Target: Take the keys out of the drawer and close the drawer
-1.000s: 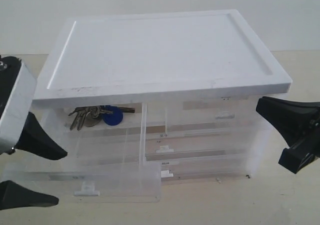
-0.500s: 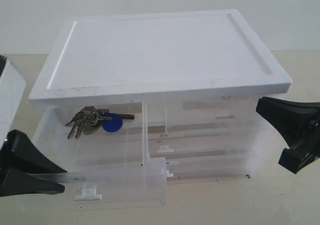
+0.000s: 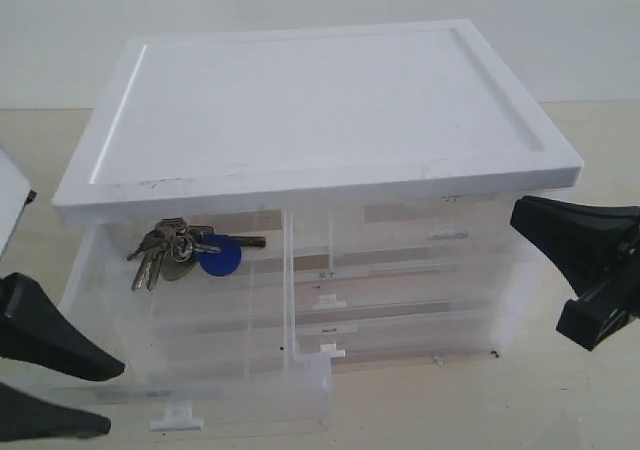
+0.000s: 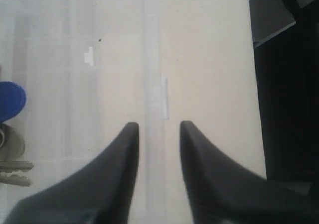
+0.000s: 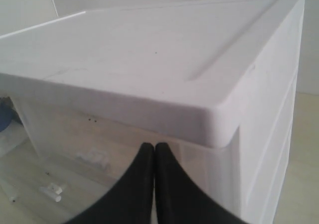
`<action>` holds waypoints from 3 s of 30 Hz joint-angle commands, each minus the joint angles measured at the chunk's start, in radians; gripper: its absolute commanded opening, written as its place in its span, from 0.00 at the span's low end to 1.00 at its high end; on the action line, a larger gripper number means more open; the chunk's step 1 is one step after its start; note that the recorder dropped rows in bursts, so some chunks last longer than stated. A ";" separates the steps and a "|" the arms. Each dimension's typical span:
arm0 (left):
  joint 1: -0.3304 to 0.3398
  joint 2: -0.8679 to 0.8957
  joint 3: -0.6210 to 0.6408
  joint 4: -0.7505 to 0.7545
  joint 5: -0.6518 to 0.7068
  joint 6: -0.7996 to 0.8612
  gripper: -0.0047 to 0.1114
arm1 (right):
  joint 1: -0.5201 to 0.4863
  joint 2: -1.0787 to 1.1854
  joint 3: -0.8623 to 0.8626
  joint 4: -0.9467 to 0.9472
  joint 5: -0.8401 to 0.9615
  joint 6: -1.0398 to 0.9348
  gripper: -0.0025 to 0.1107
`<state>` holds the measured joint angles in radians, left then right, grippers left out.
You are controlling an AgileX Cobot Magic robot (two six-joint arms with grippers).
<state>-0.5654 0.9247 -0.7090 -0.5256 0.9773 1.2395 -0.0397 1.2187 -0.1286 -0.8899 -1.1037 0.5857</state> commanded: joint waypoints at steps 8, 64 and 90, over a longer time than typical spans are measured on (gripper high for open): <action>-0.008 -0.011 -0.007 -0.350 -0.222 -0.182 0.49 | 0.002 0.000 -0.004 0.013 0.009 0.002 0.02; -0.018 0.326 -0.003 0.202 -0.374 -0.207 0.08 | 0.002 0.000 -0.004 -0.002 0.011 0.010 0.02; -0.145 0.233 0.178 0.597 -1.007 -0.208 0.13 | 0.002 0.000 -0.004 0.001 0.024 0.010 0.02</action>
<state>-0.7102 1.1343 -0.5523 0.0426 0.0402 1.0003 -0.0397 1.2187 -0.1286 -0.8880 -1.0809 0.5939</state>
